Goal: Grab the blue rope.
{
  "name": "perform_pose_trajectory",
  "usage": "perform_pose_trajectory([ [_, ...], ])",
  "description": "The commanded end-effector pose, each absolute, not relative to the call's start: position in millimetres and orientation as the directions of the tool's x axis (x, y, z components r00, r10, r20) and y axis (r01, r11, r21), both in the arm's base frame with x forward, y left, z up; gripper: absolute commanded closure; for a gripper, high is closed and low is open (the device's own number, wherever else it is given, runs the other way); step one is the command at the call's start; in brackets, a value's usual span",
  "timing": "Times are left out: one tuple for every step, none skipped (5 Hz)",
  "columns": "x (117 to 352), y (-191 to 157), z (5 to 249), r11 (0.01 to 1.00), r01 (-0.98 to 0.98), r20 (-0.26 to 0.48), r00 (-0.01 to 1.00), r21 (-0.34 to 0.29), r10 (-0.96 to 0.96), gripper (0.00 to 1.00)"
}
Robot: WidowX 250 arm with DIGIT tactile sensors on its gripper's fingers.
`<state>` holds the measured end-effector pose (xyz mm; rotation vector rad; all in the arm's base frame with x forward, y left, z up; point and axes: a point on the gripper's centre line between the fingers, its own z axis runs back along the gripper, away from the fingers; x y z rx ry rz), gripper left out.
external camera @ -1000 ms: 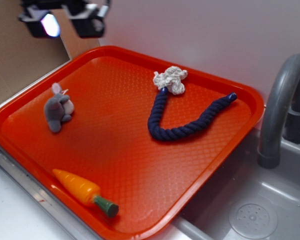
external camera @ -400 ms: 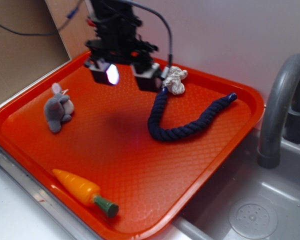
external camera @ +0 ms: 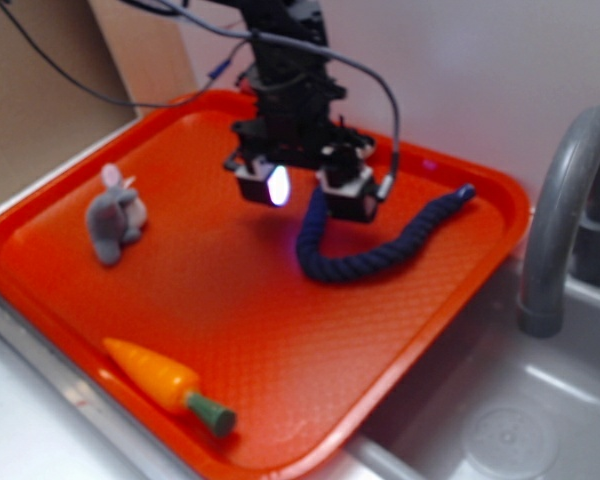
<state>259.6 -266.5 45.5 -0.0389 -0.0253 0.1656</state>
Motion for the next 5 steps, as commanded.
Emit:
perform_pose_trajectory([
  [255, -289, 48, 0.992, -0.122, 0.037, 0.992, -0.021, 0.123, 0.00],
  [251, -288, 45, 0.994, -0.103, 0.027, 0.994, 0.039, 0.102, 0.51],
  [250, -284, 57, 0.994, -0.109, 0.039, 0.993, 0.028, 0.108, 1.00],
  [251, -272, 71, 0.990, -0.143, 0.056, 0.988, -0.006, 0.143, 1.00],
  [254, -261, 80, 0.992, -0.121, 0.050, 0.991, -0.021, 0.122, 1.00],
])
